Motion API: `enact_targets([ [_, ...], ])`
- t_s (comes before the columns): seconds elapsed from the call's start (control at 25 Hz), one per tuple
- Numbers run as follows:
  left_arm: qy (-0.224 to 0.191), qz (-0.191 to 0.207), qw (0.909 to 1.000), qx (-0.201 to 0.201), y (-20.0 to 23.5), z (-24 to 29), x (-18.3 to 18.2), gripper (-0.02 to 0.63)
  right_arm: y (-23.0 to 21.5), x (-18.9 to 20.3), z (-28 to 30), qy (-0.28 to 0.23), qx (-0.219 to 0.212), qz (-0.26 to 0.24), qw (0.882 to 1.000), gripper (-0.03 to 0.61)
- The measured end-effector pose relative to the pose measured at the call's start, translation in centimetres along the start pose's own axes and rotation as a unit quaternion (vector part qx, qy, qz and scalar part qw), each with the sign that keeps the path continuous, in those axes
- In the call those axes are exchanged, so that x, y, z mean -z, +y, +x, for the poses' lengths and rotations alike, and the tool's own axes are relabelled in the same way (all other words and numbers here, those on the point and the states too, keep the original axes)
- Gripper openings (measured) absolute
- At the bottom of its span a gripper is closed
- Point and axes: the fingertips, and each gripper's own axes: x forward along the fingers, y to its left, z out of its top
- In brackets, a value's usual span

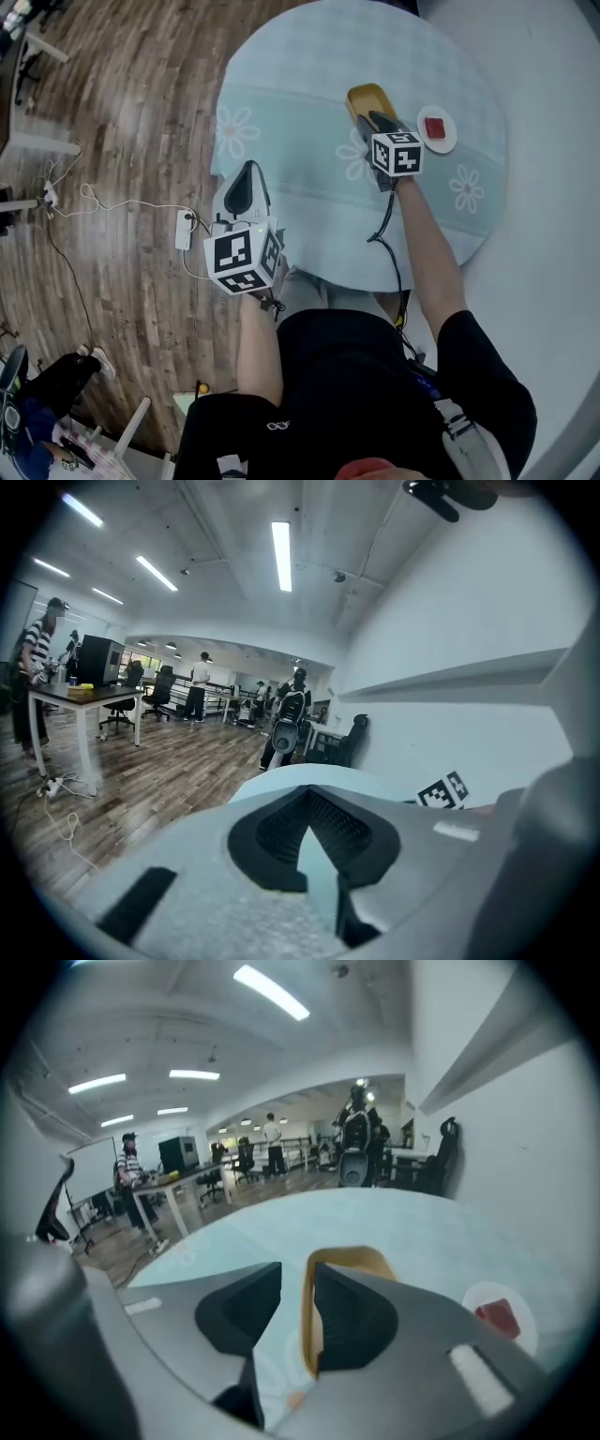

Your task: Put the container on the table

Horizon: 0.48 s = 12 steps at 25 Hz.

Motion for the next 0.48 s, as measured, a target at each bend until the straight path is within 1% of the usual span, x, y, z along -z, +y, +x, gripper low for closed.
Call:
enact_targets([
  [0.08, -0.007, 0.004, 0.9999, 0.011, -1.2, 0.5, -0.7, -0.003, -0.3, -3.6, -3.5, -0.080, 0.007, 0.038, 0.996, 0.090],
  [0.12, -0.012, 0.007, 0.9997, 0.018, -2.0, 0.8, -1.2, -0.003, -0.6, -5.6, -6.0, -0.125, 0.012, 0.057, 0.990, 0.060],
  [0.16, -0.020, 0.011, 0.9994, 0.025, -3.1, 0.9, -1.9, -0.003, -0.9, -7.5, -8.8, -0.170, 0.017, 0.076, 0.982, 0.016],
  [0.24, -0.039, 0.021, 0.9982, 0.041, -5.6, 1.1, -3.5, -0.003, -1.2, -10.6, -15.1, -0.256, 0.017, 0.105, 0.961, 0.011],
  [0.32, -0.060, 0.036, 0.9961, 0.054, -8.4, 1.3, -5.2, -0.003, -1.4, -12.6, -21.1, -0.324, 0.015, 0.116, 0.939, 0.011],
  [0.36, -0.071, 0.043, 0.9947, 0.061, -9.8, 1.3, -5.9, -0.003, -1.6, -12.9, -23.7, -0.347, 0.016, 0.114, 0.931, 0.011],
  [0.4, -0.081, 0.050, 0.9932, 0.066, -11.1, 1.1, -6.5, -0.003, -1.7, -12.9, -25.9, -0.362, 0.015, 0.107, 0.926, 0.011],
  [0.44, -0.091, 0.057, 0.9917, 0.071, -12.5, 0.8, -6.9, -0.003, -1.6, -12.7, -27.5, -0.369, 0.013, 0.099, 0.924, 0.011],
  [0.48, -0.099, 0.063, 0.9903, 0.075, -13.7, 0.5, -7.2, -0.003, -1.5, -12.4, -28.8, -0.370, 0.009, 0.088, 0.925, 0.009],
])
